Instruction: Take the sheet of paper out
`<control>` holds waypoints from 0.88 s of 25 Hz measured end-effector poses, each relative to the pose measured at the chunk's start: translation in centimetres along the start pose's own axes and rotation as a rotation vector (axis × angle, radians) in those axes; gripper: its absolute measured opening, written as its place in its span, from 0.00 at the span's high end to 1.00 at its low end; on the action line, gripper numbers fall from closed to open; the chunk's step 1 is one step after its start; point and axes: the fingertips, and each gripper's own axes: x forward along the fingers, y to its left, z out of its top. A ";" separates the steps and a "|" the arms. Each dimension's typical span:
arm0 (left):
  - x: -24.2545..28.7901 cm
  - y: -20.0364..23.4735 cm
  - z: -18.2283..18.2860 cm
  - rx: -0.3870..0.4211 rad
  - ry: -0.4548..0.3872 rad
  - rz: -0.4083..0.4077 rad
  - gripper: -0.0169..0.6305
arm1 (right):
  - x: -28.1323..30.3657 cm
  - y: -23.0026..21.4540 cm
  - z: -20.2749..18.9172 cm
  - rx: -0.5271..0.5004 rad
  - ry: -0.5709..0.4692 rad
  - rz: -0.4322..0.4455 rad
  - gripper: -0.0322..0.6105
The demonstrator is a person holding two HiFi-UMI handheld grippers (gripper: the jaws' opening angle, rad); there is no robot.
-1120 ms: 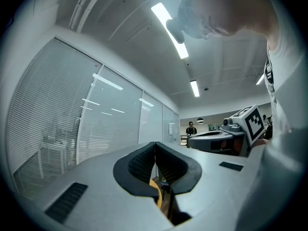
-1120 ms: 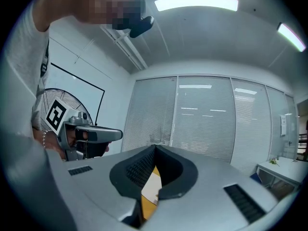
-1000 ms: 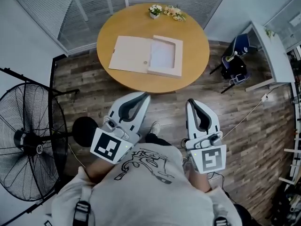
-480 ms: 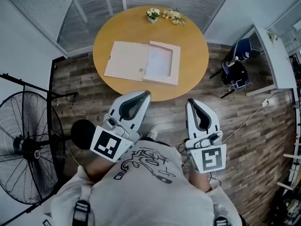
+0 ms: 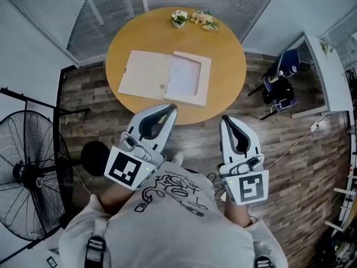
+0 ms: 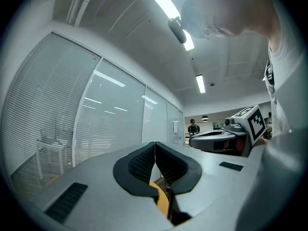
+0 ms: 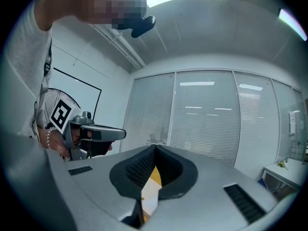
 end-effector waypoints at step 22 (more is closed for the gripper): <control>4.7 2.9 -1.0 0.003 0.026 0.005 0.94 | 4.3 -3.7 -0.7 0.011 -0.001 0.013 0.94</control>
